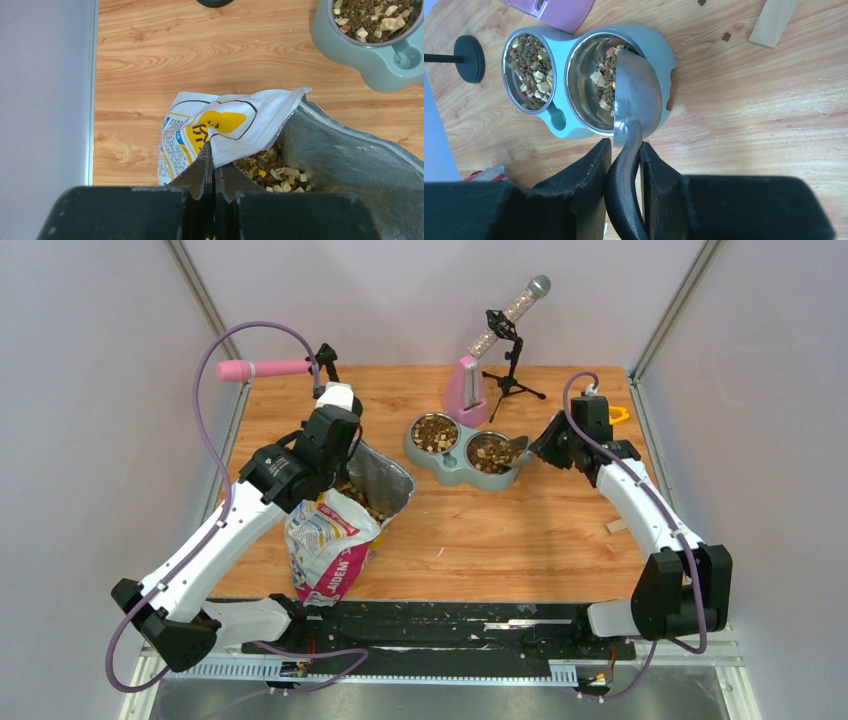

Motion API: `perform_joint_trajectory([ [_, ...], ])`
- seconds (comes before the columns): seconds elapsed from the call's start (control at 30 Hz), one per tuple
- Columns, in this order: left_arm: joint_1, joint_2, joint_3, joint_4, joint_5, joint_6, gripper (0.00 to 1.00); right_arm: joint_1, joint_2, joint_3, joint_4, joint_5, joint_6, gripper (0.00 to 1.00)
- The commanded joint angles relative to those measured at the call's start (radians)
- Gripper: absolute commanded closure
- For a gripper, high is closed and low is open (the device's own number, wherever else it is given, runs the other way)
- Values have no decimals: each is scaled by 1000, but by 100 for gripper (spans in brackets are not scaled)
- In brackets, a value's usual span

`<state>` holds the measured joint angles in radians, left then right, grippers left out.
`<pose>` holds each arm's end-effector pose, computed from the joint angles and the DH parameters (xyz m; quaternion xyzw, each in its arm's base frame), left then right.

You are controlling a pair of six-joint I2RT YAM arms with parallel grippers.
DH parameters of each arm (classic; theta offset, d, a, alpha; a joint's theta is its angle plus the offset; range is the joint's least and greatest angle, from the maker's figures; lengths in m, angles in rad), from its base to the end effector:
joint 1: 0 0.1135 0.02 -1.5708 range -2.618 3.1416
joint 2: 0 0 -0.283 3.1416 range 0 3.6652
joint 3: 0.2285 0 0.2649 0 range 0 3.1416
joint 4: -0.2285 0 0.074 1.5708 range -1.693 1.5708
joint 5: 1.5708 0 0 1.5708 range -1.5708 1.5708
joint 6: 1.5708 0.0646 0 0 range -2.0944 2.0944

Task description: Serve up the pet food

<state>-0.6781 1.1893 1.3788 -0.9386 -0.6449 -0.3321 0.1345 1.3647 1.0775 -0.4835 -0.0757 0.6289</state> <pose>0.2181 -0.1258 0.3981 0.0250 0.8783 0.0709 0.4721 0.3222 0.0485 0.2785 0.2109 0.8960 0.1773 0.3482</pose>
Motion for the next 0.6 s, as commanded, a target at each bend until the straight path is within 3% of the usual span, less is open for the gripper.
perform_joint_trajectory([
  [0.0, 0, -62, 42, 181, -52, 4, 100, 50, 46, 74, -6, 32, -38, 100],
  [0.37, 0, -67, 43, 182, -54, 5, 100, 161, 89, 183, -63, 254, -116, 100],
  [0.57, -1, -69, 42, 182, -55, 5, 100, 178, 104, 215, -67, 277, -187, 100],
])
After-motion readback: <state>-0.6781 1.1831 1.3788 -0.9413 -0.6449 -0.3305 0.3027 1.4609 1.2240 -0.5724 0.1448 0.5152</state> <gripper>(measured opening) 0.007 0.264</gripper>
